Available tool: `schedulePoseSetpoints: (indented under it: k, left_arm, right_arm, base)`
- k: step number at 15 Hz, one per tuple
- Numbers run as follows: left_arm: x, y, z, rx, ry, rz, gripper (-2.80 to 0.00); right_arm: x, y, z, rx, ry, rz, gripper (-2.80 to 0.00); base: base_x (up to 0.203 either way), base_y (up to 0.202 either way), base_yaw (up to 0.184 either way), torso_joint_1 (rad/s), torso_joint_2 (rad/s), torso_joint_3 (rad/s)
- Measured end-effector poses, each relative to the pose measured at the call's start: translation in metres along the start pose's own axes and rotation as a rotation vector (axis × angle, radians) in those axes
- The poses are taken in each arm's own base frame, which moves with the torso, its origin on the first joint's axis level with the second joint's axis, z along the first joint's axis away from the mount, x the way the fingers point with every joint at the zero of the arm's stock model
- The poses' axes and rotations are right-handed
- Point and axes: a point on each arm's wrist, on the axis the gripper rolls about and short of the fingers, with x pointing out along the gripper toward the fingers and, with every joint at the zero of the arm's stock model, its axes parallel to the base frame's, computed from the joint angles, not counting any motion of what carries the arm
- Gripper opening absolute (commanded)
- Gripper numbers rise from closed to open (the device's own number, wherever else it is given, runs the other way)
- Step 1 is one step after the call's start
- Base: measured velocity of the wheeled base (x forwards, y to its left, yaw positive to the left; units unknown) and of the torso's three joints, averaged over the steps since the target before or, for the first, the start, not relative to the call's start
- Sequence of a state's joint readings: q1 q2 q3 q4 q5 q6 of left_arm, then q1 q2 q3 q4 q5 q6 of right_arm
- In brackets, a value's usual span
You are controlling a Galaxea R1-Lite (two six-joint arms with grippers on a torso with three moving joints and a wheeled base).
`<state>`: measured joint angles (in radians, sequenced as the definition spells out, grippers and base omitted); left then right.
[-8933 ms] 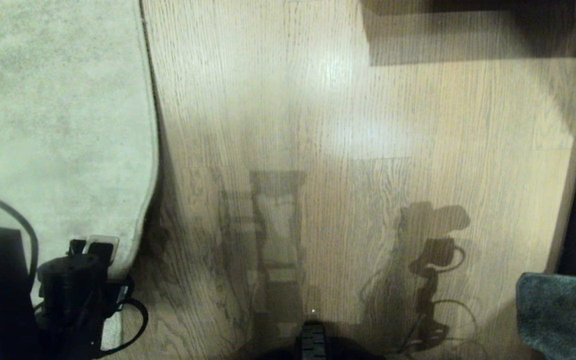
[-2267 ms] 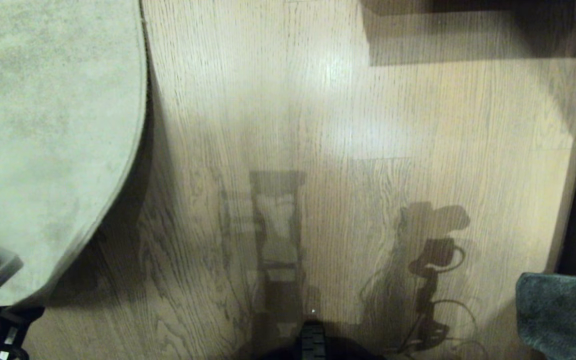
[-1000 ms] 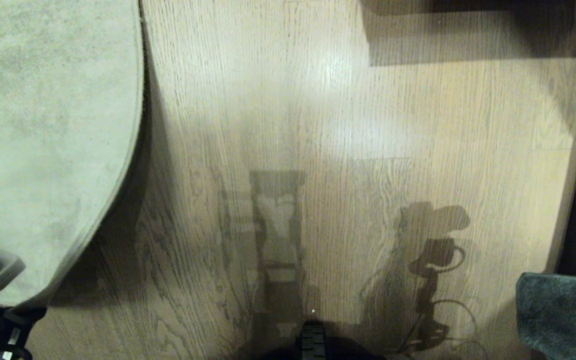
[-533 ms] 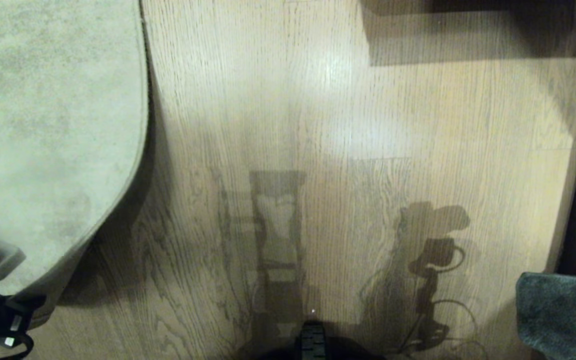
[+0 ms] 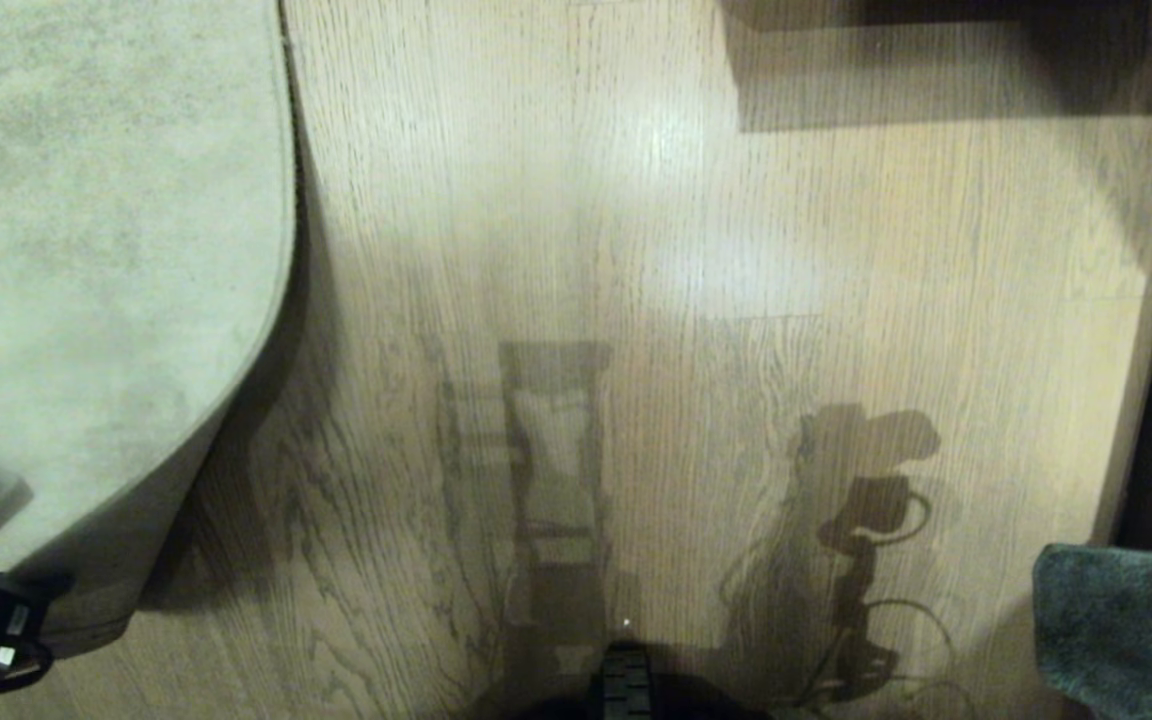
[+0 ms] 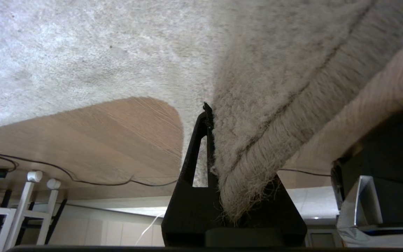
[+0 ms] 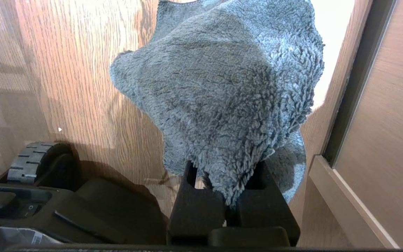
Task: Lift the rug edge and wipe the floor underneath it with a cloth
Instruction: Lift up the carpet
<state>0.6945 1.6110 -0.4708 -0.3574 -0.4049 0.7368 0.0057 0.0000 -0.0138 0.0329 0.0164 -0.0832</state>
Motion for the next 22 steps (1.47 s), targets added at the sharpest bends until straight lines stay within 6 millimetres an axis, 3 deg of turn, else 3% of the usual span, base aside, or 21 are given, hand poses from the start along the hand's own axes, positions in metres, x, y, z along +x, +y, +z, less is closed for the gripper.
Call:
schedulePoseSetpoints:
  k: [7, 16, 22]
  left_arm:
    - [0.0022, 0.0002, -0.0018, -0.004, 0.007, -0.008, -2.8]
    - [0.0002, 0.0012, 0.0023, 0.008, -0.03, -0.005, -2.8]
    - [0.0001, -0.0003, -0.0014, -0.004, 0.01, 0.002, -2.8]
  right_arm:
    - [0.0, 0.0, 0.0, -0.001, 0.0, 0.001, -2.8]
    - [0.0, 0.0001, -0.0001, 0.0, 0.001, 0.002, -2.8]
    - [0.0001, 0.0, -0.0005, 0.002, 0.003, 0.001, -2.8]
  base:
    - [0.0, -0.001, 0.011, 0.0, 0.0, 0.0]
    - [0.001, -0.009, 0.131, 0.002, 0.0, 0.004]
    - [0.0, 0.0, 0.0, 0.0, 0.0, 0.0]
